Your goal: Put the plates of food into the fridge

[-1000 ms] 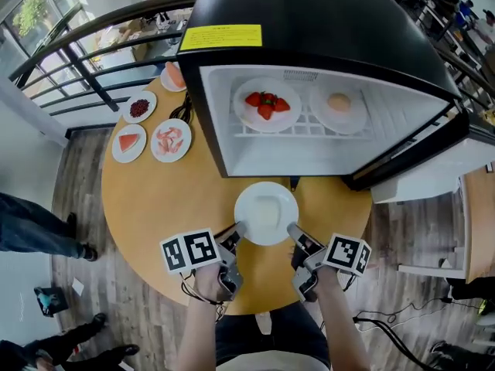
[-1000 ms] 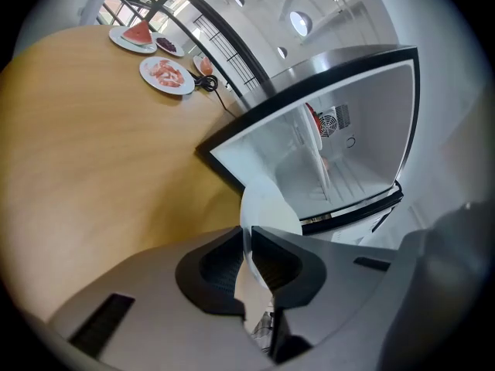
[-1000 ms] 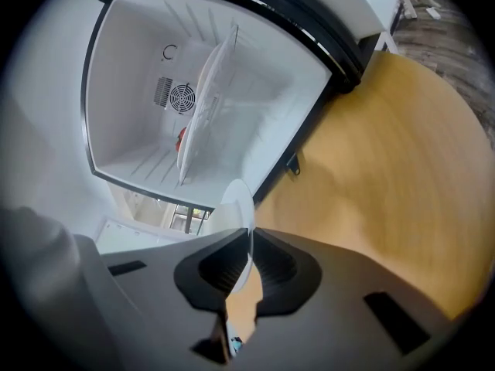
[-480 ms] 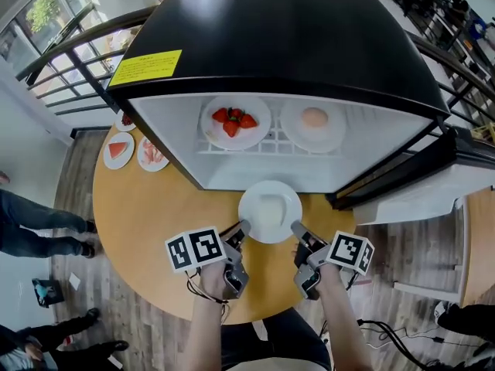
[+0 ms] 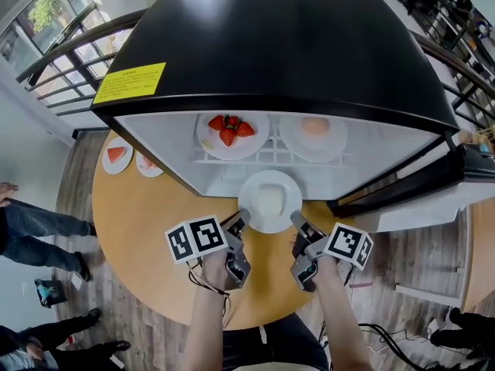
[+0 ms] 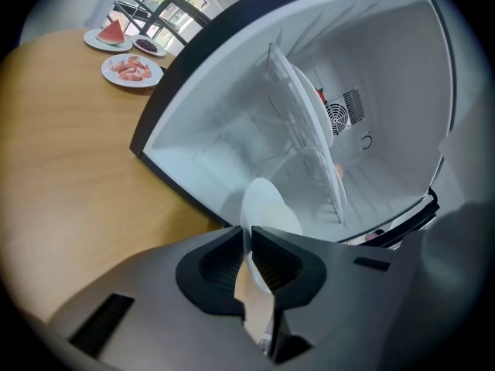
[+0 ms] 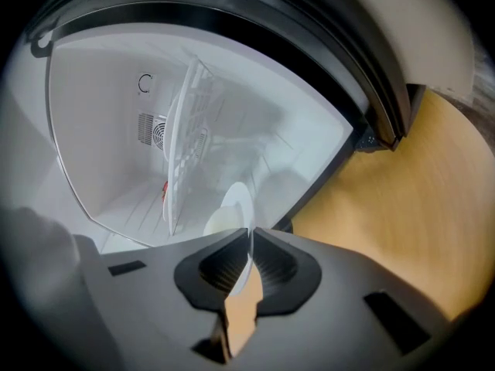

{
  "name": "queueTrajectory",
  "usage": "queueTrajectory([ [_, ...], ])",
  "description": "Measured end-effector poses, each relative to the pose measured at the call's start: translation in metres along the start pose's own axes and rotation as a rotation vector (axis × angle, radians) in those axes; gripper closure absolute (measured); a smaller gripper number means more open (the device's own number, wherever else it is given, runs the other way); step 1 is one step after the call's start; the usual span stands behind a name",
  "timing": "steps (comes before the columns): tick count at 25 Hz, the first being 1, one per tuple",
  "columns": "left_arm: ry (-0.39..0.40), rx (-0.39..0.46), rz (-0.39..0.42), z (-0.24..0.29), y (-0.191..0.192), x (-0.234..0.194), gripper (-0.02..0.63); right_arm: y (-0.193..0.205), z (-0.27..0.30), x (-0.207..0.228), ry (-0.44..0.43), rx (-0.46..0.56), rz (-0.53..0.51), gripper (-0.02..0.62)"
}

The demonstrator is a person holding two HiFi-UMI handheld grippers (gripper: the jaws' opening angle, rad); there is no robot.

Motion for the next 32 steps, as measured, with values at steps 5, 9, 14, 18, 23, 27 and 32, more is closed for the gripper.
queueTrajectory([
  [5,0.002,0.009,0.008,0.02,-0.015,-0.003,0.568,-0.005,0.021,0.0,0.011,0.048,0.018,0.566],
  [9,0.014,0.014,0.039,0.034,-0.025,-0.004,0.568,-0.01,0.036,0.0,0.017,0.08,0.002,0.565],
  [14,0.035,0.031,0.054,0.05,-0.031,-0.003,0.568,-0.018,0.046,0.001,0.02,0.117,-0.024,0.565],
  [18,0.044,0.025,0.084,0.072,-0.045,-0.004,0.568,-0.028,0.067,-0.001,0.022,0.148,-0.051,0.565],
  [23,0.045,0.026,0.116,0.087,-0.055,-0.005,0.566,-0.033,0.084,0.002,0.019,0.164,-0.062,0.565],
  [27,0.025,0.029,0.094,0.093,-0.055,-0.009,0.566,-0.034,0.09,0.005,0.037,0.171,-0.063,0.564],
  [32,0.006,0.041,0.074,0.098,-0.055,-0.012,0.568,-0.037,0.096,0.005,0.049,0.182,-0.068,0.565],
])
Point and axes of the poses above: the fingertips, and each gripper's own axes: z forward along the fingers, x to its right, y out of its underside, the point moved 5 cm from there along -z, backward along the fingers, and after that the axes turned 15 degrees about x, right-handed, at the moved point
